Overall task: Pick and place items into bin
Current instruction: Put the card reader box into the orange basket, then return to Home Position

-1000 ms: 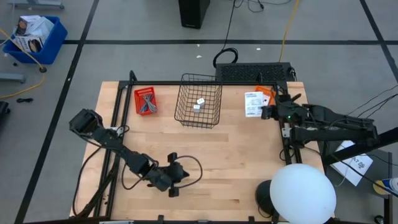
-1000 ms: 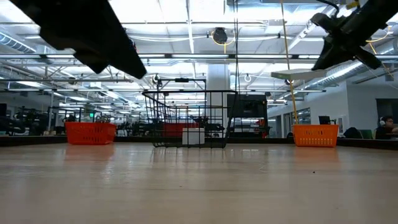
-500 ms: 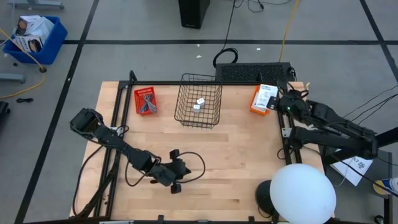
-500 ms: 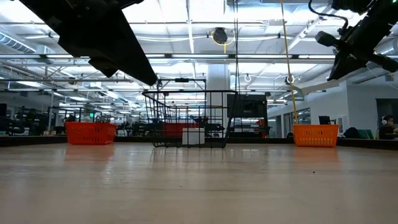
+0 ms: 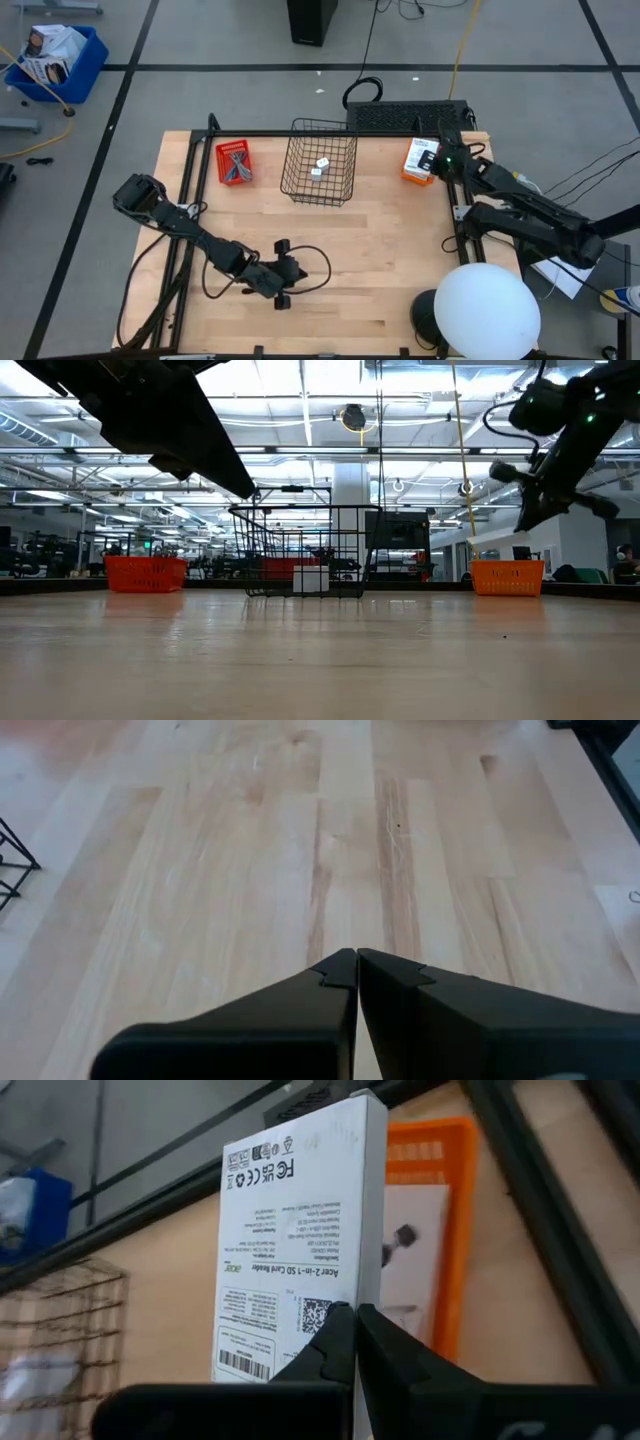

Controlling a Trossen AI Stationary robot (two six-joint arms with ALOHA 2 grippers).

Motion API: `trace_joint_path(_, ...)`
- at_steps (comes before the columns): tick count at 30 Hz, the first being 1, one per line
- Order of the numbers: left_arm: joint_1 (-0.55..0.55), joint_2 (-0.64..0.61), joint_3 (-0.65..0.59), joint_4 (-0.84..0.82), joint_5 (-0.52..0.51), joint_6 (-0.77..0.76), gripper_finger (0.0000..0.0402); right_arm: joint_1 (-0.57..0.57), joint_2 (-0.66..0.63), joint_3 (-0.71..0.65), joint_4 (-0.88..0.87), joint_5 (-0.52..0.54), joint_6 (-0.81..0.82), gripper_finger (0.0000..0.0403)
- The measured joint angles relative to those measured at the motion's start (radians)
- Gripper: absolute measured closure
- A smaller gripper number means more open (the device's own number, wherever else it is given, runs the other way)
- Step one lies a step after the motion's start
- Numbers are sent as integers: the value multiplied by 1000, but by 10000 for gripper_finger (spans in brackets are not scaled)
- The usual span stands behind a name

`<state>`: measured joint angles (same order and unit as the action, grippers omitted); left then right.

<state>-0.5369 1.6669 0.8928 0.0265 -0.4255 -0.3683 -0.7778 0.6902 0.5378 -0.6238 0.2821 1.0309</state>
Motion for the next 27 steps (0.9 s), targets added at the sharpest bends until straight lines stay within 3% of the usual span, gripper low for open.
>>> trace_joint_path(9, 3, 0, 0, -1, -1, 24, 385, -114, 30, -22, 12, -78, -76, 403)
trace_joint_path(15, 8, 0, 0, -1, 4, 24, 385, -120, 29, -22, 14, -48, -102, 393)
trace_joint_path(24, 8, 0, 0, -1, 5, 27, 385, -120, 30, -22, 7, -51, -139, 307)
trace_joint_path(27, 10, 0, 0, -1, -46, 45, 385, -120, 27, -22, 22, -59, -158, 281)
